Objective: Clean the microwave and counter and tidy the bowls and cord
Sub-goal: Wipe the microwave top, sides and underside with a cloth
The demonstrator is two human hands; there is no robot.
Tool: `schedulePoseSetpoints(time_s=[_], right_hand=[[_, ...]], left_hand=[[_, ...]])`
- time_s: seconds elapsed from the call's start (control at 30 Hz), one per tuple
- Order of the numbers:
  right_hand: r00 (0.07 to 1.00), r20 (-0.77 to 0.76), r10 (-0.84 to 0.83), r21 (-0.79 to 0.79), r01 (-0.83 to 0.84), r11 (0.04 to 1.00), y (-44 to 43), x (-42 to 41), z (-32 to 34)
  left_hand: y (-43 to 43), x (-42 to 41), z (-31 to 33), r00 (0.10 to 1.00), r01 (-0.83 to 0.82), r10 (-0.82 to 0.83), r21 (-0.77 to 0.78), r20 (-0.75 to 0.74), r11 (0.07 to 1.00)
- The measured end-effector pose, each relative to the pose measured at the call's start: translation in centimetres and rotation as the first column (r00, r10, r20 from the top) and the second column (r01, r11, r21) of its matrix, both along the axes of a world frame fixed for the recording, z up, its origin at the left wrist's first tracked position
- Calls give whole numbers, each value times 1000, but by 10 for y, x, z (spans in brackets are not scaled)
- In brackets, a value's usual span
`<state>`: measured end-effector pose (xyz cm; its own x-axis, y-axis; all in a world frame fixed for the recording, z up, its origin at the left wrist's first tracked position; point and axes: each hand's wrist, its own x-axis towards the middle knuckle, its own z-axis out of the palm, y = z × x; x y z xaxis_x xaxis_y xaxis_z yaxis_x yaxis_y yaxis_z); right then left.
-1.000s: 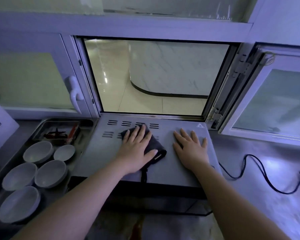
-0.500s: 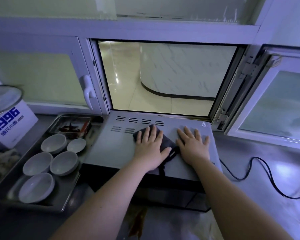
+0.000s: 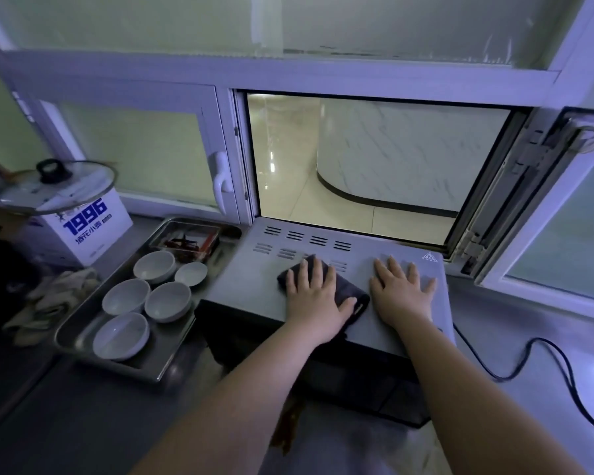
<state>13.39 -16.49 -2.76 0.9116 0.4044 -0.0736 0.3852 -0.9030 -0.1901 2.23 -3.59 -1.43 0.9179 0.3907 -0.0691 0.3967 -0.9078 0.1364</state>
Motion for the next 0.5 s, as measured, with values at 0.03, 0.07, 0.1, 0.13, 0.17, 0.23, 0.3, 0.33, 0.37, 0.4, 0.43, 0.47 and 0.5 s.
schedulePoseSetpoints(time_s=[0.03,0.07,0.1,0.13,0.17,0.23,0.3,0.33,0.37,0.4,0.43,0.47,0.5], right_hand=[[1000,-2,3,4,-3,1000,-1,0,0],[1000,-6,6,10,-6,1000,-2,1,0],[1000,-11,8,14,-7,1000,-3,1,0],[1000,-12,8,17,-8,1000,-3,1,-1],[1000,-11,9,16,-9,1000,-3,1,-1],[1000,-9,15,13,-15,1000,-3,1,-2],[1000,-8,17,15,-17,1000,-2,2,-2],[1000,-6,17,16,-17,1000,-2,2,-2],[1000,-5,16,15,-16,1000,-1,2,-3],[1000,-7,14,15,-14,1000,-1,2,-2],[1000,-8,11,17,-11,1000,-2,3,-3],[1000,-8,8,21,-7,1000,-2,3,-3],[1000,-7,5,24,-5,1000,-3,4,-3]], left_hand=[[3,-6,-1,999,31,-31,3,4,1000],[14,-13,-1,999,30,-30,14,12,999],[30,-20,-1,1000,-12,12,30,19,999],[51,-27,-2,996,-89,88,42,24,995],[72,-33,-1,982,-189,188,48,18,981],[97,-40,2,920,-391,391,36,-9,920],[90,-30,3,868,-496,496,28,-28,868],[75,-20,3,867,-496,497,28,-38,868],[55,-9,3,885,-464,464,15,-36,886],[34,-1,3,914,-404,404,5,-21,915],[12,4,3,946,-324,324,0,-11,946],[-7,3,2,972,-236,236,-3,-11,972],[-19,-3,1,988,-155,155,-6,-15,988]])
